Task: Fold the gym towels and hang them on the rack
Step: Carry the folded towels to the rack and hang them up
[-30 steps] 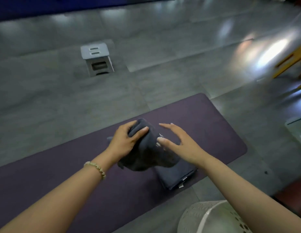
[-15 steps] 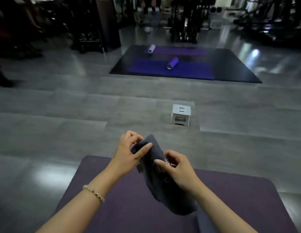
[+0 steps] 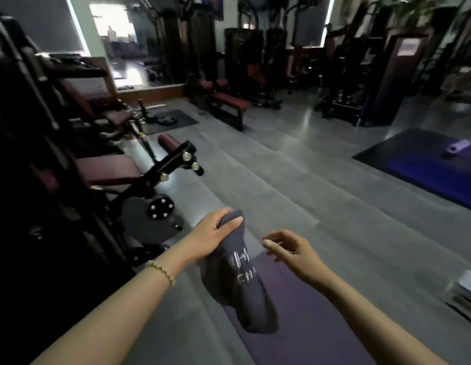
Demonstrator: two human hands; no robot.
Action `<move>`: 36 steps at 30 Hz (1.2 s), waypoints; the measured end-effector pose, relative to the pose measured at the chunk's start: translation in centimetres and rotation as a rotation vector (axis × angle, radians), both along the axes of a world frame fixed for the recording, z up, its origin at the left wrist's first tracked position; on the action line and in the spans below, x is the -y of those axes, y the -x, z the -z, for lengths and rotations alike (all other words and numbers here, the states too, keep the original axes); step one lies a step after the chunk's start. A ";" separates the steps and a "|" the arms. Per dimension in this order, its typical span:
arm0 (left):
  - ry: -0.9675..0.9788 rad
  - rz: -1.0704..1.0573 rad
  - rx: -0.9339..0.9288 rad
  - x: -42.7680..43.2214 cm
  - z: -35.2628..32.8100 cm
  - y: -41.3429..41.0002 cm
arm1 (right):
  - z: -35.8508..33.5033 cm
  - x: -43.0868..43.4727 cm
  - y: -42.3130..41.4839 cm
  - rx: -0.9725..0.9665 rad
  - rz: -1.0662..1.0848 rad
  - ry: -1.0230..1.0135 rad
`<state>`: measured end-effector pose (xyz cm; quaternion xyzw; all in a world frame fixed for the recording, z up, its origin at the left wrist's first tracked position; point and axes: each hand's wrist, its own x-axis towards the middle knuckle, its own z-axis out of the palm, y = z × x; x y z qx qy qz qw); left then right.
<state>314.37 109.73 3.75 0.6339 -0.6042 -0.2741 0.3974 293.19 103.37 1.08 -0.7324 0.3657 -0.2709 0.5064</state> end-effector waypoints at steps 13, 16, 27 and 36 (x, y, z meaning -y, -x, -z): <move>-0.062 -0.433 0.060 -32.1 -7.0 -29.0 | -5.8 -17.6 -34.3 -0.035 -0.572 0.129; -0.101 -0.483 0.102 -38.8 -7.9 -33.7 | -6.7 -23.7 -41.2 -0.057 -0.701 0.218; -0.056 -0.625 0.146 -51.3 -10.6 -44.5 | -9.9 -36.8 -57.6 -0.065 -1.040 0.662; 0.030 -0.626 0.164 -47.3 -13.9 -50.9 | -14.8 -33.2 -65.0 0.073 -1.206 0.199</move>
